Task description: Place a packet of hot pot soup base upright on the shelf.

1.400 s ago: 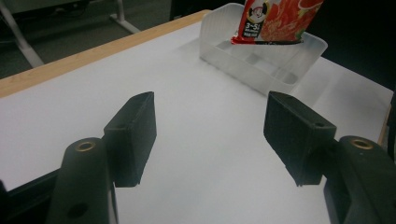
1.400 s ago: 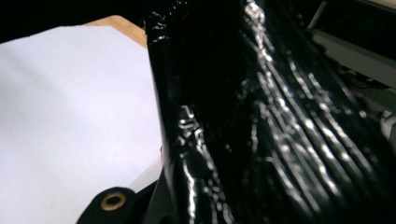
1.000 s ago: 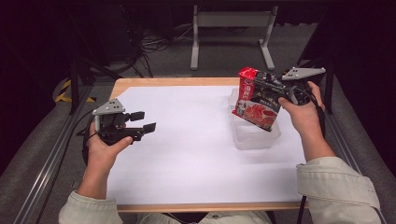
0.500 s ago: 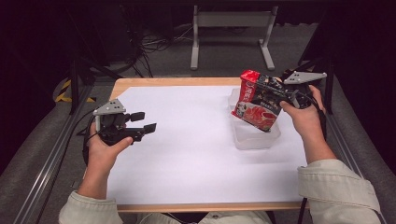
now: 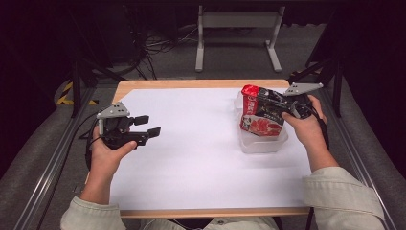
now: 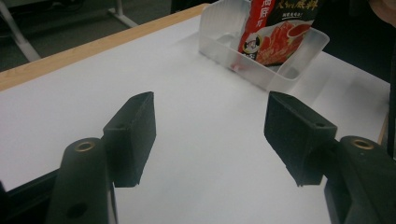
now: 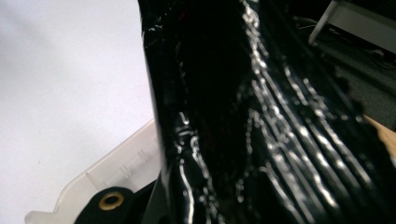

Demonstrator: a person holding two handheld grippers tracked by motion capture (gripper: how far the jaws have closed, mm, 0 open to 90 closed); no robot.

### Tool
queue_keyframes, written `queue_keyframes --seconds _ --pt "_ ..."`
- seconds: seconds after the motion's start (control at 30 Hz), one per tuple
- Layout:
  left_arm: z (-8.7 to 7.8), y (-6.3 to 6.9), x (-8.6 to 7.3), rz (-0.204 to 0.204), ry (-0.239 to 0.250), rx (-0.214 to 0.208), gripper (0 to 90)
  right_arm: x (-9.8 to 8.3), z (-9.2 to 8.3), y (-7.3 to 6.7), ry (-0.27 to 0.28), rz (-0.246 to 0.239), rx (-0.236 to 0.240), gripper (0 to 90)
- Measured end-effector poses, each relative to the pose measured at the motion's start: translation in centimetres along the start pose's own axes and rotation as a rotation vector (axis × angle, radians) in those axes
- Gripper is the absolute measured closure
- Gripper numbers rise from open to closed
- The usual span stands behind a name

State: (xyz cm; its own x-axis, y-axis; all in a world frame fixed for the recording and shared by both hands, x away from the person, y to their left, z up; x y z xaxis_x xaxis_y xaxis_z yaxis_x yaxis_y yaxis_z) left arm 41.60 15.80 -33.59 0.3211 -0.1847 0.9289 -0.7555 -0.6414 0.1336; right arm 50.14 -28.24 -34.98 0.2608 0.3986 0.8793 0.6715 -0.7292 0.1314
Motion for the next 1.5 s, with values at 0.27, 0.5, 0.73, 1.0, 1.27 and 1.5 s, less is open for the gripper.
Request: queue_keyframes --seconds 0.27,0.5,0.73,1.0,1.27,1.5 --pt "0.1 0.1 -0.1 -0.013 0.000 0.000 34.7 -1.1 -0.2 0.3 0.043 0.039 -0.001 79.2" --pt "0.3 0.1 -0.3 -0.009 -0.005 0.003 34.1 -2.0 -0.5 0.5 0.097 0.086 -0.004 78.9" --pt "0.4 0.0 -0.8 0.005 0.001 0.013 29.9 -1.7 -0.6 0.5 0.093 0.101 -0.009 71.3" --pt "-0.1 0.1 -1.9 0.004 -0.006 0.021 28.5 -0.7 -2.3 0.5 0.192 0.125 -0.047 36.8" --pt "-0.8 0.7 -3.2 0.014 -0.018 0.040 27.9 -0.9 -5.5 0.3 0.229 0.147 -0.063 23.8" --pt "-1.0 1.1 -5.1 0.021 -0.038 0.044 27.1 -1.7 -7.8 -0.5 0.234 0.112 -0.067 23.3"
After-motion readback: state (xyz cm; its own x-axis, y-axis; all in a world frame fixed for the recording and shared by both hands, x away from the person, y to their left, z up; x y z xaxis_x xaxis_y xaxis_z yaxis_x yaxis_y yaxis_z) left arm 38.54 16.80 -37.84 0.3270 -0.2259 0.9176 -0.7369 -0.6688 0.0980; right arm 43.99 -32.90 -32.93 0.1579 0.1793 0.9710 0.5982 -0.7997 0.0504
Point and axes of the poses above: each handheld gripper's, and its own axes: z roughly forward along the jaws, x roughly out of its top, y roughly to its right, the point moved 6 cm from there along z, roughly forward along the jaws, and after that the axes turned 9 degrees about y, right-handed, at the moved point
